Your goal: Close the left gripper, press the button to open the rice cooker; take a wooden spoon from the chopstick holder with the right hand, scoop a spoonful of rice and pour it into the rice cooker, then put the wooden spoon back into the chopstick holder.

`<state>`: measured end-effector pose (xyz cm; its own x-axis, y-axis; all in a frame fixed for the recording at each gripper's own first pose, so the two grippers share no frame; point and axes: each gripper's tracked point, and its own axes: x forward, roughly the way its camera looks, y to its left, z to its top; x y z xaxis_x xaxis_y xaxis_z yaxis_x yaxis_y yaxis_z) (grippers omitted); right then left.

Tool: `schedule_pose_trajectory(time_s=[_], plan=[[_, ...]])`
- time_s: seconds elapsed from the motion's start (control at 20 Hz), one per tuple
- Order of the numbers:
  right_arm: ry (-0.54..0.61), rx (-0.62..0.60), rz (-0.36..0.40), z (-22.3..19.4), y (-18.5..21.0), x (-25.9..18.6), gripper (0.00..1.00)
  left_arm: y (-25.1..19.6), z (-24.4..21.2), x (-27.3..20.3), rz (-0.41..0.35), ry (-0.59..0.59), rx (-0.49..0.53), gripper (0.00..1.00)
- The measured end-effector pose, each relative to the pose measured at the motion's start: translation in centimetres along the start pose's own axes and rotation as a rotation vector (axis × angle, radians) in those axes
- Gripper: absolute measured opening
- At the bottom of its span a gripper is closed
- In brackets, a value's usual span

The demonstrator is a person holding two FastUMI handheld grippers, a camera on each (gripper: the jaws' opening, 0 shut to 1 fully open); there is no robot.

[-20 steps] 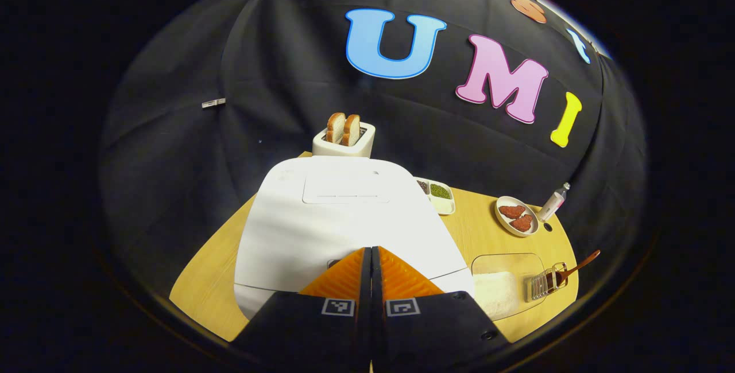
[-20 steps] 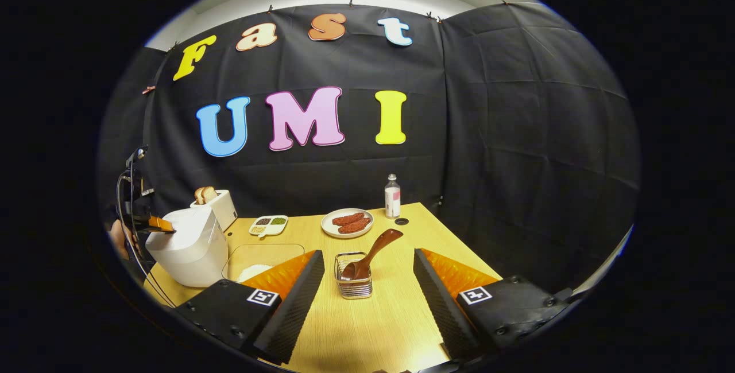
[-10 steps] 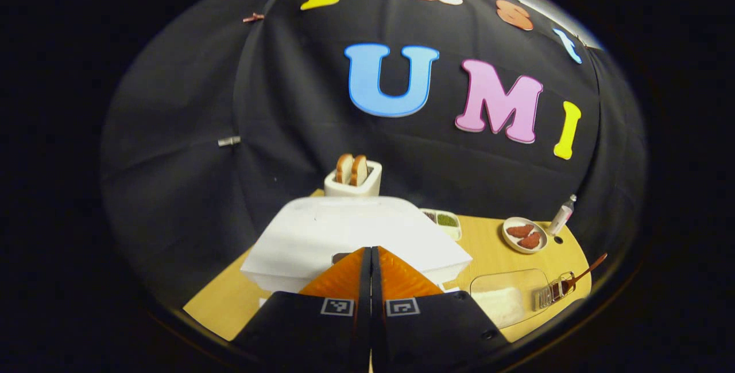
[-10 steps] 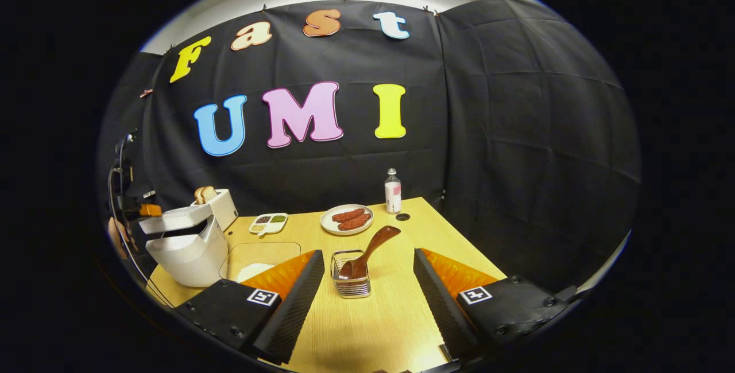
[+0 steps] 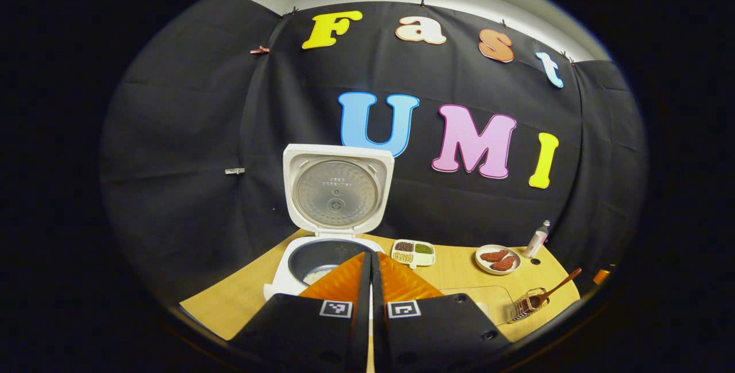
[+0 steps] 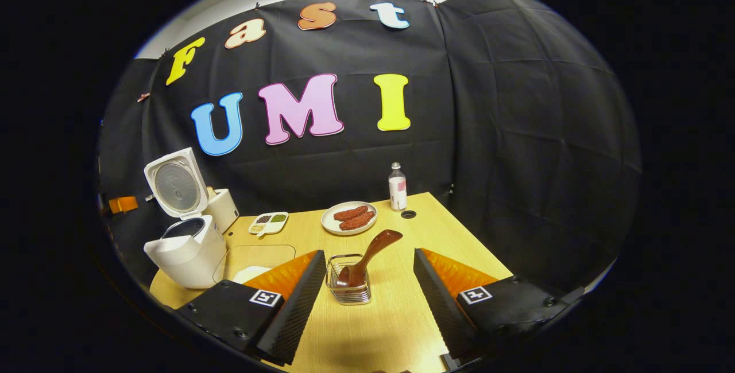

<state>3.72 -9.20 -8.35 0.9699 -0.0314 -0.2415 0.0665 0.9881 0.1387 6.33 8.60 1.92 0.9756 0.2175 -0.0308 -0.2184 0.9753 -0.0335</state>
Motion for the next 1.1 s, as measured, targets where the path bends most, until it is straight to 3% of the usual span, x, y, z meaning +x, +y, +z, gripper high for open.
schedule_pose_trajectory(time_s=[0.2, 0.3, 0.4, 0.45, 0.55, 0.6, 0.9, 1.1], plan=[[0.074, 0.044, 0.022, -1.6, -1.1, 4.0, 0.96, -2.2, -4.1, -2.5, 0.000, 0.049, -0.027, 0.11], [0.102, 0.067, 0.044, -2.5, -1.5, 5.9, 0.98, -3.4, -5.2, -3.5, 0.002, 0.052, -0.063, 0.17], [0.123, 0.092, 0.069, -3.1, -1.7, 7.4, 0.98, -4.1, -5.6, -4.6, 0.017, 0.039, -0.077, 0.31], [0.138, 0.106, 0.077, -3.5, -1.7, 8.1, 0.98, -4.4, -5.8, -5.2, 0.024, 0.039, -0.080, 0.45], [0.156, 0.128, 0.093, -4.2, -1.4, 9.2, 0.98, -5.0, -6.6, -6.3, 0.033, 0.052, -0.088, 0.84], [0.164, 0.133, 0.098, -4.6, -1.3, 9.7, 0.99, -5.4, -7.0, -7.0, 0.032, 0.063, -0.091, 0.95], [0.216, 0.172, 0.116, -7.2, -0.5, 13.6, 0.99, -5.4, -9.6, -8.8, 0.084, 0.149, -0.064, 0.96], [0.182, 0.209, 0.132, -7.1, 0.4, 16.4, 0.96, -6.1, -10.3, -9.5, 0.103, 0.182, -0.060, 0.96]])
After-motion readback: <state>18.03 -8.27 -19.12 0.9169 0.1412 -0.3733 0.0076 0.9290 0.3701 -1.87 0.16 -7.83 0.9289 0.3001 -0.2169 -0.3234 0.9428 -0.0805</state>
